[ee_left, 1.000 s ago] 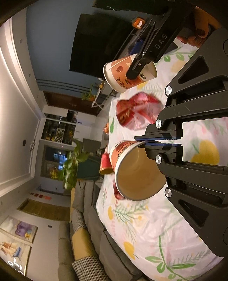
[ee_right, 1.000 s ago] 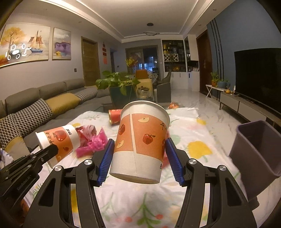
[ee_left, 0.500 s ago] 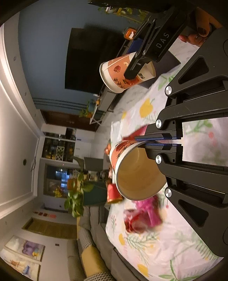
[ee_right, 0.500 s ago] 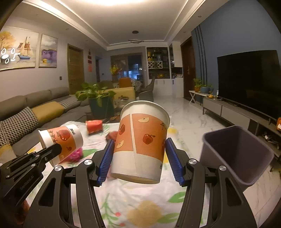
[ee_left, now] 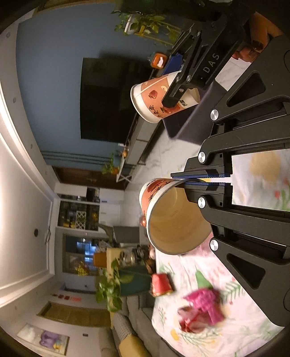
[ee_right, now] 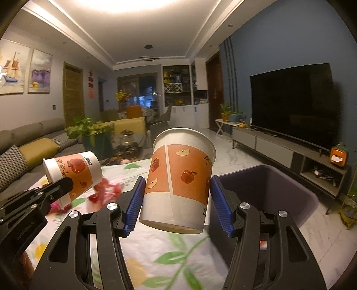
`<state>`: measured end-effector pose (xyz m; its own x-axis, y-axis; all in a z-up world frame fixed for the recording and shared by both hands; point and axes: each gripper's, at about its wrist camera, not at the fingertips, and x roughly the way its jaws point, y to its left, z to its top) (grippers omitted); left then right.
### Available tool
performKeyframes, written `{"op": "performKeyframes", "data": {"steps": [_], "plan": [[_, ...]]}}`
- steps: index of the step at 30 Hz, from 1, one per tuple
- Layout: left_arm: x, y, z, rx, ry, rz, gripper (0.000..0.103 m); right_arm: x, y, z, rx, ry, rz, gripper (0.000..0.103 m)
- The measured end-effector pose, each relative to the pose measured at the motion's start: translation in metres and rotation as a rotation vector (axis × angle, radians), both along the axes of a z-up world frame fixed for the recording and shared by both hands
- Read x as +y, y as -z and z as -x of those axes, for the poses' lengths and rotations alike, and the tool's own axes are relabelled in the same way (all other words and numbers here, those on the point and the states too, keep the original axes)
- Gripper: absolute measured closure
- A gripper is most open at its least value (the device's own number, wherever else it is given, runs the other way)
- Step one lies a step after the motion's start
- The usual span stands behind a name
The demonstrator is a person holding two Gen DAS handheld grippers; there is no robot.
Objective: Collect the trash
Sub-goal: 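Carry the cup in the left gripper while the right carries its cup to the bin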
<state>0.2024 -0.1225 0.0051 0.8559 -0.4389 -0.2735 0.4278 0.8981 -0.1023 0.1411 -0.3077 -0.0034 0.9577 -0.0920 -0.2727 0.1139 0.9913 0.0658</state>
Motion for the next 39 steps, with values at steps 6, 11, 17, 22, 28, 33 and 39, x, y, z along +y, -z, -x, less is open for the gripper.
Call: {"op": "performKeyframes", "data": {"steps": [6, 11, 17, 22, 28, 33, 39], "plan": [[-0.037, -0.003, -0.007, -0.014, 0.066, -0.006, 0.101, -0.032, -0.001, 0.006, -0.007, 0.074, 0.013, 0.045], [-0.068, -0.002, -0.017, -0.003, 0.129, -0.003, 0.101, -0.060, -0.001, 0.007, -0.008, 0.134, 0.015, 0.045], [-0.105, -0.002, -0.029, -0.001, 0.211, 0.006, 0.101, -0.089, 0.001, 0.008, -0.015, 0.213, 0.008, 0.045], [-0.135, 0.004, -0.042, 0.018, 0.269, 0.004, 0.101, -0.112, 0.003, 0.006, -0.013, 0.268, 0.014, 0.045], [-0.162, 0.011, -0.058, 0.027, 0.316, -0.007, 0.101, -0.130, 0.010, 0.001, -0.002, 0.299, 0.018, 0.045], [-0.184, 0.019, -0.071, 0.035, 0.354, -0.012, 0.101, -0.142, 0.014, -0.005, 0.003, 0.317, -0.001, 0.045], [-0.201, 0.029, -0.079, 0.045, 0.381, -0.011, 0.101, -0.155, 0.018, -0.014, 0.012, 0.337, -0.011, 0.045]]}}
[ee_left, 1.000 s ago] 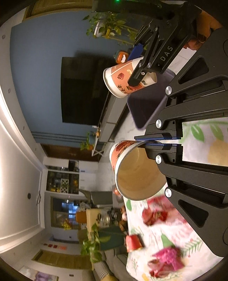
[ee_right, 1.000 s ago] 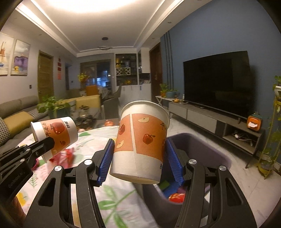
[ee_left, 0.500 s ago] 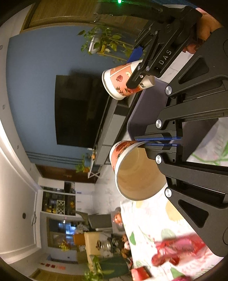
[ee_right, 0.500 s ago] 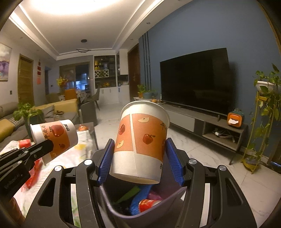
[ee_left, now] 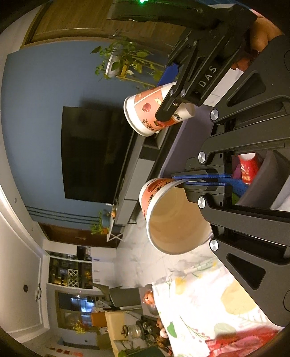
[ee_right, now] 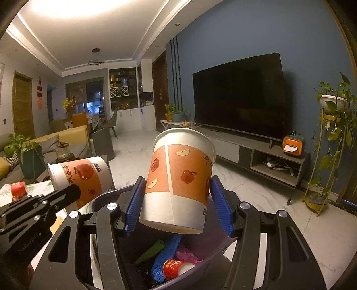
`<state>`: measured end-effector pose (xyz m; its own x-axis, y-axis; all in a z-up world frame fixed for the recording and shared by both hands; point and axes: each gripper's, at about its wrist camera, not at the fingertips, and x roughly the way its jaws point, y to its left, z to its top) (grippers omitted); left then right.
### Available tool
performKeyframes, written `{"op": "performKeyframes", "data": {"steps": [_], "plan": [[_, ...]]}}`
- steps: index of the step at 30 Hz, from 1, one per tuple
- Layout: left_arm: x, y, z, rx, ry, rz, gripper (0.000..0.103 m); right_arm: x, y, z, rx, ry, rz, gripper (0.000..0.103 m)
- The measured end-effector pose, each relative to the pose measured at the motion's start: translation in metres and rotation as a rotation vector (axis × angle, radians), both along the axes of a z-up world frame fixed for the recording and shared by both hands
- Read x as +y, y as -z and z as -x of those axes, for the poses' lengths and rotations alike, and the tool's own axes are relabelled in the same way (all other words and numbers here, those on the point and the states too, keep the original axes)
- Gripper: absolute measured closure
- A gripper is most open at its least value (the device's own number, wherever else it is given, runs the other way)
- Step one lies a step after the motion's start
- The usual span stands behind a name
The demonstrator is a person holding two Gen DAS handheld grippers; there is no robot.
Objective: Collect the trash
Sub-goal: 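Carry the cup in the left gripper while the right carries its cup to the bin, then open the left gripper over the bin while the right gripper releases its cup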
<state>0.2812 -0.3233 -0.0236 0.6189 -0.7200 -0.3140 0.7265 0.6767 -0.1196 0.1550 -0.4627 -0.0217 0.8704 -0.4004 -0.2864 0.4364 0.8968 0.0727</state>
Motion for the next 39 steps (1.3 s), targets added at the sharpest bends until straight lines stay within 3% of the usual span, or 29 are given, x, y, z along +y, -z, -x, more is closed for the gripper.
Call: {"op": "performKeyframes", "data": {"steps": [25, 27, 28, 29, 31, 37, 39], "plan": [[-0.027, 0.014, -0.024, 0.029, 0.019, -0.018, 0.100, -0.002, -0.007, -0.035, -0.008, -0.006, -0.016, 0.045], [-0.026, 0.015, -0.024, 0.026, 0.007, -0.025, 0.091, -0.003, -0.008, -0.036, -0.010, -0.004, -0.017, 0.045], [-0.024, 0.014, -0.024, 0.029, 0.009, -0.015, 0.080, -0.004, -0.008, -0.037, -0.010, -0.002, -0.018, 0.045], [-0.019, 0.013, -0.023, 0.026, -0.003, 0.001, 0.061, -0.004, -0.008, -0.037, -0.010, -0.003, -0.020, 0.044], [-0.014, 0.011, -0.022, 0.020, -0.011, 0.026, 0.045, -0.005, -0.008, -0.040, -0.007, 0.000, -0.024, 0.044], [0.019, 0.004, -0.023, -0.005, -0.145, 0.052, 0.028, -0.005, -0.008, -0.048, -0.006, -0.002, -0.021, 0.043], [0.037, 0.002, -0.024, 0.003, -0.186, 0.077, 0.026, -0.005, -0.009, -0.051, -0.017, -0.007, -0.028, 0.033]]}}
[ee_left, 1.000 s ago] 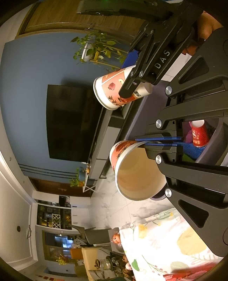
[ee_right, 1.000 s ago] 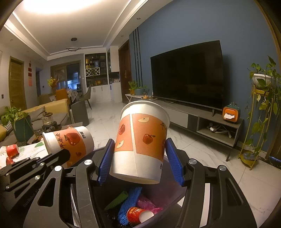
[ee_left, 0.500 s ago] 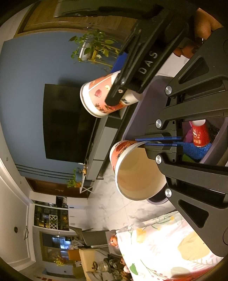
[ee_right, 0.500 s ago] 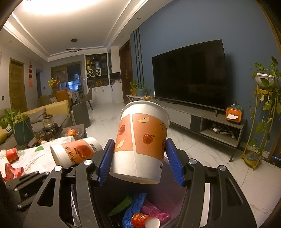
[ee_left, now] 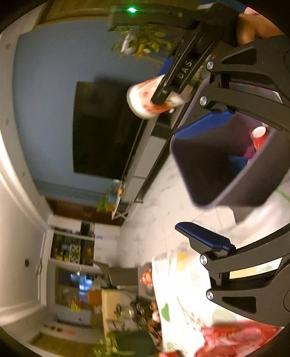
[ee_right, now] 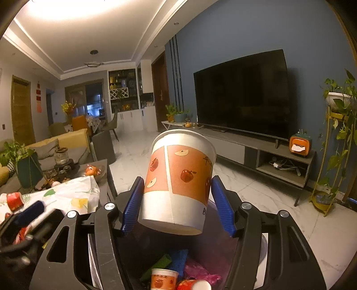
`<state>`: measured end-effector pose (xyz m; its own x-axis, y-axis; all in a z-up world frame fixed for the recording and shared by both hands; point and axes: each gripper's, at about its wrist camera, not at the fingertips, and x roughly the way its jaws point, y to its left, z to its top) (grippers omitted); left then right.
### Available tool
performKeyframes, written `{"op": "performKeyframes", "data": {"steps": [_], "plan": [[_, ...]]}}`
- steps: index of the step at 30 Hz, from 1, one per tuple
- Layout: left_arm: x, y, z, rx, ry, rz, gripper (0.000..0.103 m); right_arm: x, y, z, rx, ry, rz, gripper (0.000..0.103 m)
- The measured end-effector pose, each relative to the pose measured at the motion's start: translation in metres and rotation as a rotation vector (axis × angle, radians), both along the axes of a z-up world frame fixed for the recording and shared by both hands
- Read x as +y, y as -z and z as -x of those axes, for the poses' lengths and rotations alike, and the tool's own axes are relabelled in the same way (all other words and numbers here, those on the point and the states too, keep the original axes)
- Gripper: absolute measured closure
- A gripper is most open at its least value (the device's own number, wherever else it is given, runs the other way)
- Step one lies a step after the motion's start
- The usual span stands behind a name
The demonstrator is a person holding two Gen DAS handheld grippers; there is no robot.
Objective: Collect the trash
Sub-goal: 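Open the left gripper over the bin while the right gripper releases its cup, then move both open grippers back to the remaining bags on the table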
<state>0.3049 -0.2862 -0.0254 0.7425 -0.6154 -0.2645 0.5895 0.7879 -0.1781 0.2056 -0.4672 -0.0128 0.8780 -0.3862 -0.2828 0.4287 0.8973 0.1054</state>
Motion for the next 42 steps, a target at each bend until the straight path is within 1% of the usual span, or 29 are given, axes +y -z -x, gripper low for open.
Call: {"op": "performKeyframes", "data": {"steps": [2, 6, 10, 15, 25, 29, 35, 38, 42], "plan": [[0.017, -0.004, 0.000, 0.011, -0.045, 0.030, 0.023, 0.001, 0.002, 0.001, -0.011, -0.005, 0.000, 0.029], [0.042, -0.010, 0.004, 0.011, -0.106, 0.054, 0.021, 0.006, 0.001, 0.002, -0.010, -0.009, 0.007, 0.029], [0.061, -0.016, 0.012, 0.003, -0.160, 0.061, 0.018, 0.011, -0.002, 0.010, -0.018, -0.008, 0.006, 0.029], [0.079, -0.021, 0.022, 0.016, -0.193, 0.062, 0.018, 0.023, -0.008, 0.022, -0.027, -0.013, 0.021, 0.029], [0.125, -0.024, 0.056, 0.008, -0.329, 0.024, 0.018, 0.065, -0.018, 0.052, -0.055, -0.058, 0.061, 0.029], [0.143, -0.025, 0.068, 0.017, -0.388, -0.002, 0.018, 0.082, -0.019, 0.062, -0.068, -0.092, 0.053, 0.029], [0.177, -0.027, 0.085, 0.014, -0.464, -0.011, 0.018, 0.119, -0.015, 0.070, -0.065, -0.178, 0.042, 0.029], [0.193, -0.029, 0.092, 0.009, -0.511, -0.029, 0.018, 0.134, -0.014, 0.071, -0.062, -0.213, 0.037, 0.029], [0.214, -0.027, 0.099, 0.015, -0.551, -0.031, 0.018, 0.154, -0.013, 0.071, -0.060, -0.254, 0.026, 0.029]]}}
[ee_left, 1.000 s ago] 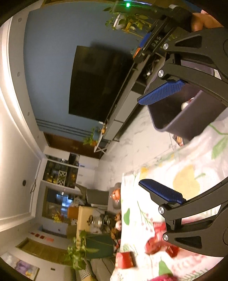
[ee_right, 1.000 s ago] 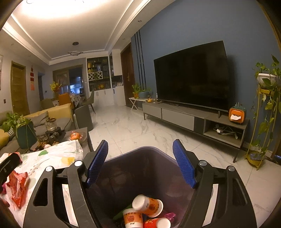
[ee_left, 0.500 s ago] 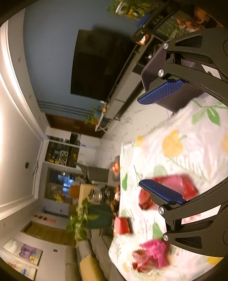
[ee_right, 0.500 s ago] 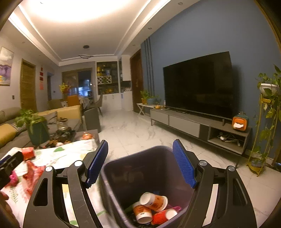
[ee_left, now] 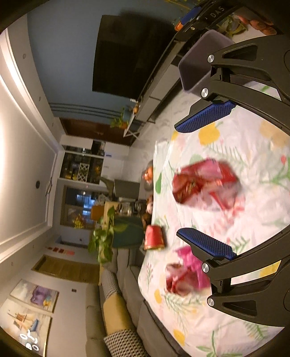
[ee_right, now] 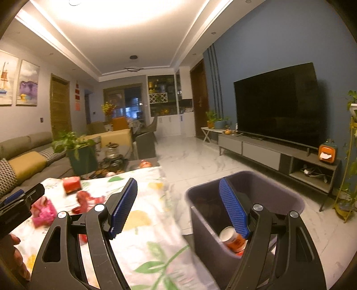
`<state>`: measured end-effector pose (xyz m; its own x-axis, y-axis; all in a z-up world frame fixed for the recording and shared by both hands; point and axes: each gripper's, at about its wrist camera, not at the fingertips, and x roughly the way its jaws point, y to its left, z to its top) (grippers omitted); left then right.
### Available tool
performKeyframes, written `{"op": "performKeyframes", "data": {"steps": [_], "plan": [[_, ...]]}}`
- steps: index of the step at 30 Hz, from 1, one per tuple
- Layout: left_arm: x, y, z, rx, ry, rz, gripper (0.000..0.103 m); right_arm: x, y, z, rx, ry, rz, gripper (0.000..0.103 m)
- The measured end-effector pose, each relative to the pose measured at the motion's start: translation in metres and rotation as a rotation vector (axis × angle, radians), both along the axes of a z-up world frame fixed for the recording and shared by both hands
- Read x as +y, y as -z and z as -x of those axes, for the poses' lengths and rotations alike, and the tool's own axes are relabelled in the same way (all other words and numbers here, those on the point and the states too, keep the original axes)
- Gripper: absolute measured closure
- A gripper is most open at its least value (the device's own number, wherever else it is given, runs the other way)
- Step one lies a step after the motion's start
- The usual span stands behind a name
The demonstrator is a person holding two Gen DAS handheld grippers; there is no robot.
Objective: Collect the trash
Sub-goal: 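Move both open grippers back to the remaining bags on the table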
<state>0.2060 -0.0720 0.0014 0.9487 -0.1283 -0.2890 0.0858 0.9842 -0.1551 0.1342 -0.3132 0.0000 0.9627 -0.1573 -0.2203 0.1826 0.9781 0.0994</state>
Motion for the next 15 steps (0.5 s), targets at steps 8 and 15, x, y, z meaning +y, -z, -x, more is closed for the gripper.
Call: {"op": "performKeyframes", "data": {"steps": [8, 15], "plan": [[0.037, 0.003, 0.008, 0.007, -0.062, -0.006, 0.018, 0.033, 0.003, -0.005, 0.013, -0.061, -0.002, 0.029], [0.065, 0.010, 0.008, 0.011, -0.112, -0.027, 0.018, 0.058, 0.010, -0.015, 0.031, -0.101, -0.003, 0.029]]}}
